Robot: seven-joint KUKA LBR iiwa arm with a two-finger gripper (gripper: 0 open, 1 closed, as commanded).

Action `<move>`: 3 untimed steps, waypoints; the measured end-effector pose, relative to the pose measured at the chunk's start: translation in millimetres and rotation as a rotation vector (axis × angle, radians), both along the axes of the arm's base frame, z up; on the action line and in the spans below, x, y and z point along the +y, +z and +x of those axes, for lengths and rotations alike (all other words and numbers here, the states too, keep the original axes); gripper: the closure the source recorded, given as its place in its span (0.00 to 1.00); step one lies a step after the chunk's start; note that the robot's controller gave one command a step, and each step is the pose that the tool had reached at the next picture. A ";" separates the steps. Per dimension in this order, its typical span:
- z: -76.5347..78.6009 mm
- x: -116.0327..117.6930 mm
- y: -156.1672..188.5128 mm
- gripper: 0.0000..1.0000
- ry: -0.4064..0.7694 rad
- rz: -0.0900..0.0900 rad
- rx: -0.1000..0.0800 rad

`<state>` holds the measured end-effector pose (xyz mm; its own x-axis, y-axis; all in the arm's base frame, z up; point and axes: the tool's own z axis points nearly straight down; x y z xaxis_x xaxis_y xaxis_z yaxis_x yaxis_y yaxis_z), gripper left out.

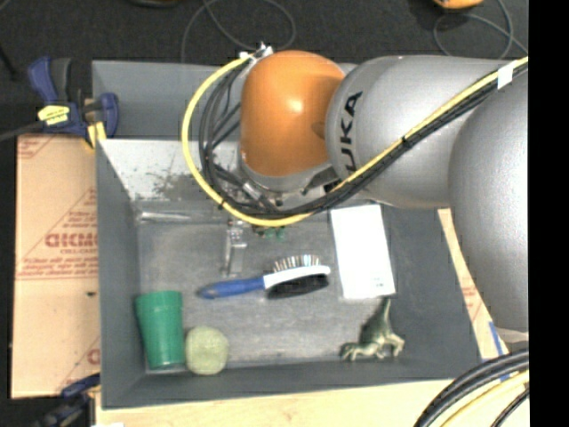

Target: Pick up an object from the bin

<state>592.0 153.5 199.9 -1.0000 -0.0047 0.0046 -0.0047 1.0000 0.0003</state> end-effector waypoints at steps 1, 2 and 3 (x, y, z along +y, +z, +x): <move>1.7 -0.7 5.1 0.00 -0.003 0.001 -0.008; -15.7 -41.7 -60.8 0.00 0.026 0.001 -0.012; -4.8 -80.9 -61.8 0.00 0.078 -0.001 -0.003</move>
Offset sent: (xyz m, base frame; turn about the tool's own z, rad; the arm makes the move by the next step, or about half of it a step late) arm -0.0350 -0.0839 -0.1299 -0.0523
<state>587.2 72.6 138.1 -0.9966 -0.0827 0.0016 -0.0827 0.9966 -0.0007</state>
